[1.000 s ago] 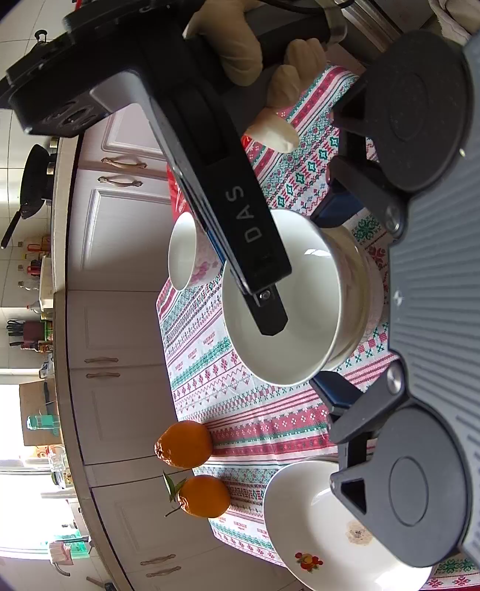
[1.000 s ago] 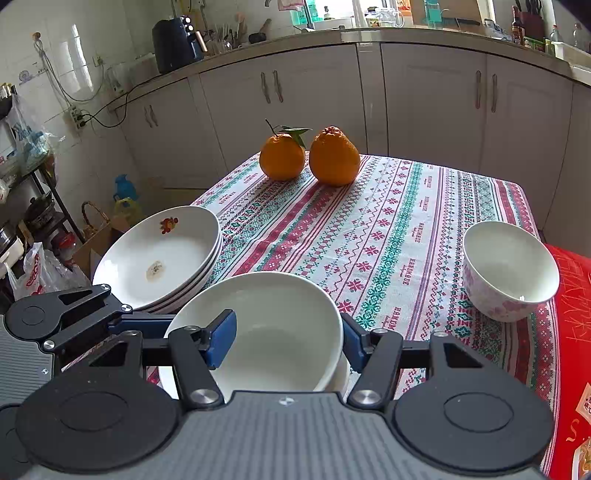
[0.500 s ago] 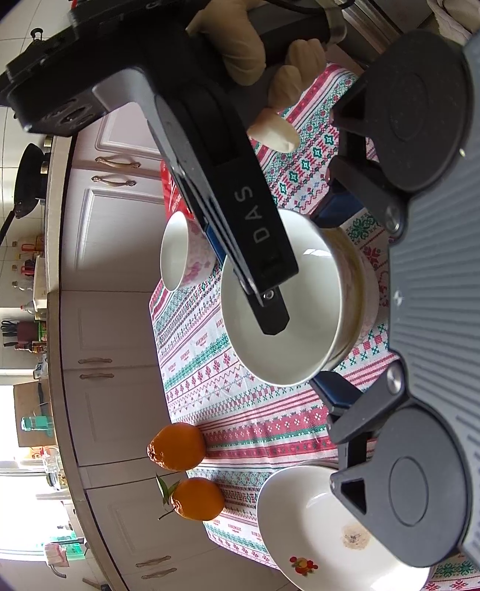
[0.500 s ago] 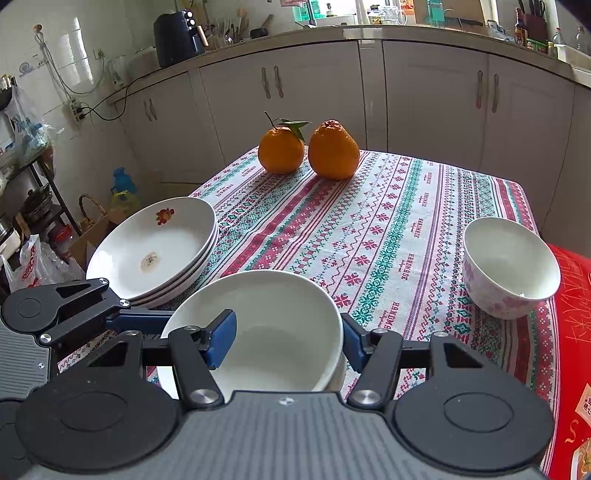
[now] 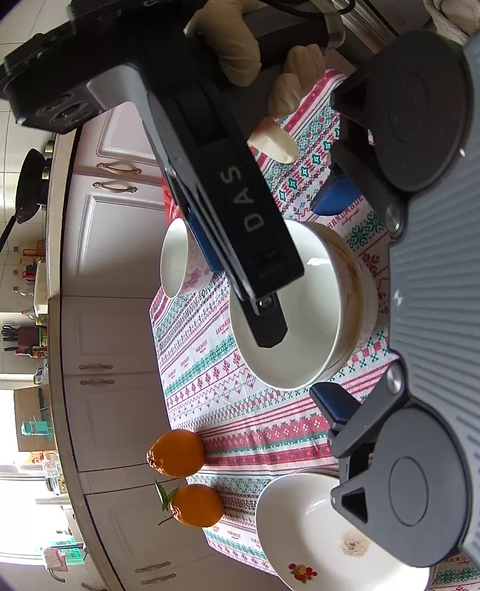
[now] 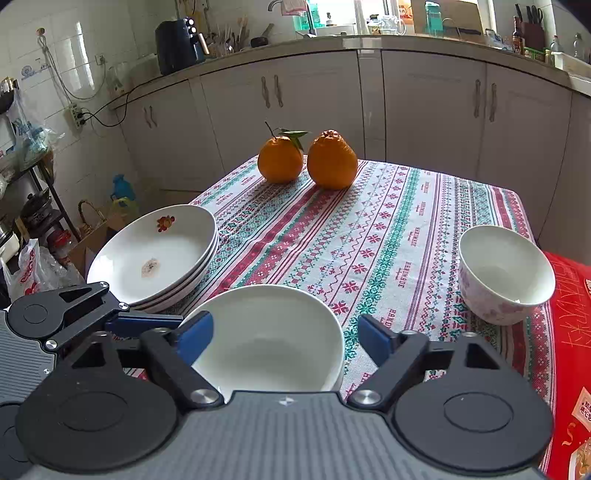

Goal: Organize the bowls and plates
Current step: 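Open the right tool and withdraw it from the bowl stack, then move the left tool to the white bowl by the red box and grasp its rim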

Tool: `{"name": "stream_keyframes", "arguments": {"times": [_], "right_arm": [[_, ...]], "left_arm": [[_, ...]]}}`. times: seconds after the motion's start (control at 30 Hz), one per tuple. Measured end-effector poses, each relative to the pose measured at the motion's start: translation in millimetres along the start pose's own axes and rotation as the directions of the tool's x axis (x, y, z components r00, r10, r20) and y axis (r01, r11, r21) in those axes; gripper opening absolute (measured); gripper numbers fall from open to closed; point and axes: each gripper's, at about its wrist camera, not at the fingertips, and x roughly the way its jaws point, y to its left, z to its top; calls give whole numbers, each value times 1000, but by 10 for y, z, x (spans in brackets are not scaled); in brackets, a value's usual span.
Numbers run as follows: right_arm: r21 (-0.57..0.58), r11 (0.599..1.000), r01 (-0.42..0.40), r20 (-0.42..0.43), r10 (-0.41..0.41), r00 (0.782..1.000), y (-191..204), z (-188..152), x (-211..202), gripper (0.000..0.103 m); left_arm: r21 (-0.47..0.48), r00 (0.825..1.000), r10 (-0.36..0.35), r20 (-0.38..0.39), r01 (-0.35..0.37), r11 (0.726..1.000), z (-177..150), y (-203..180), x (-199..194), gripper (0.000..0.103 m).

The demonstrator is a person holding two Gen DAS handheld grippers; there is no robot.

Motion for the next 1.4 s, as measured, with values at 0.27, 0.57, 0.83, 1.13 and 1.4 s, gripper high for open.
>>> {"name": "stream_keyframes", "arguments": {"times": [0.27, 0.57, 0.83, 1.13, 1.4], "right_arm": [[-10, 999, 38, 63, -37, 997, -20, -21, -242, 103], [10, 993, 118, 117, -118, 986, -157, -115, -530, 103], [45, 968, 247, 117, -251, 961, -382, -252, -628, 103], [87, 945, 316, 67, -322, 944, -698, -405, -455, 103], [97, 934, 344, 26, -348, 937, -1000, -426, -188, 103]], "left_arm": [[-8, 1000, -8, 26, 8, 1000, 25, 52, -113, 100], [93, 998, 5, 55, -10, 996, 138, 31, -265, 101], [166, 996, 10, 90, -25, 986, 461, 41, -292, 102], [197, 998, -48, 42, 39, 980, 858, 23, 91, 102], [240, 996, -87, -34, 92, 966, 1197, -30, 638, 102]]}}
